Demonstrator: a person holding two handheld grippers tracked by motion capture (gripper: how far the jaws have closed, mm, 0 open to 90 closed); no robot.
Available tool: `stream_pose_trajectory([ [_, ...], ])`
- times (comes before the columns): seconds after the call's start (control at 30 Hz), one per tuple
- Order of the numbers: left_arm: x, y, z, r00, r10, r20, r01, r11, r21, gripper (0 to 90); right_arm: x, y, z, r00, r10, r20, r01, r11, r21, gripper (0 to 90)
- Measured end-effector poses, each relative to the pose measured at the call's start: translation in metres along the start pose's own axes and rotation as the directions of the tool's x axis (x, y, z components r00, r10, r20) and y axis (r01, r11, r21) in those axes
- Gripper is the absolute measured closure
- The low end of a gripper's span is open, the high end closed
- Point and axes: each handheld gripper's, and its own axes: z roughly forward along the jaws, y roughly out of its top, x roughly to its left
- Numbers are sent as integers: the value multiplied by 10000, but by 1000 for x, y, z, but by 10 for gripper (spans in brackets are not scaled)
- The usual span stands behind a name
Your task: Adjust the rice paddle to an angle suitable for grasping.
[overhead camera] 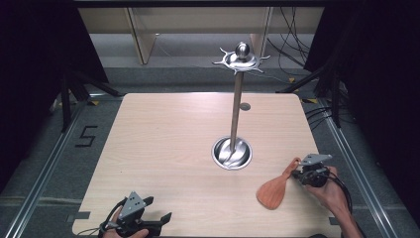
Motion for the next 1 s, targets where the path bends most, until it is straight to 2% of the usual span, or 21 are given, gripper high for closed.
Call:
stream_pose_trajectory([
  [0.03,0,0,0,10000,12,-4,-12,10000,7,159,2,5,6,10000,77,30,-76,9998,-185,888],
  [0.27,0,0,0,10000,74,-27,-74,9999,106,159,3,18,13,10000,-81,-3,81,10000,9,888],
  [0.4,-1,0,0,10000,-14,17,14,10000,-23,159,6,28,20,9999,-160,-58,160,9999,21,888],
  [0.47,0,0,0,10000,87,49,-87,10000,-22,160,6,31,22,9998,-154,-122,154,9999,34,888],
  [0.5,-1,0,1,10000,-64,30,64,10000,-49,160,6,32,23,9997,-217,-134,218,9997,74,888],
  [0.53,-1,0,1,10000,-8,22,8,10000,-13,159,7,35,23,9995,-206,-220,212,9994,261,888],
  [0.6,-1,0,0,10000,-23,2,23,10000,26,160,8,37,25,9991,-353,-250,359,9991,226,887],
  [0.67,-1,0,0,10000,63,-6,-63,10000,49,160,10,40,28,9992,-317,-229,321,9994,140,883],
  [0.7,1,1,-1,9997,261,24,-261,9997,29,160,11,42,27,9993,-221,-296,229,9993,288,876],
  [0.73,0,0,-1,10000,47,-65,-46,10000,74,160,11,43,26,9990,-250,-379,264,9990,363,868],
  [0.77,0,1,-1,9999,121,2,-121,9999,53,160,12,44,27,9994,-114,-335,118,9999,102,858],
  [0.83,0,1,0,10000,9,14,-9,10000,3,160,10,46,24,9995,86,-308,-88,10000,-46,800],
  [0.87,0,1,0,10000,-23,2,23,10000,15,160,10,49,21,9989,297,-357,-293,9995,117,739],
  [0.9,1,1,0,10000,-20,-29,20,10000,79,160,10,52,20,9982,525,-289,-526,9986,-22,686],
  [0.93,1,1,-1,10000,-10,-57,10,9999,110,161,11,56,17,9972,684,-307,-678,9975,190,645],
  [1.0,1,1,0,10000,-67,-38,68,9999,107,161,14,63,17,9954,928,-237,-922,9954,261,575],
])
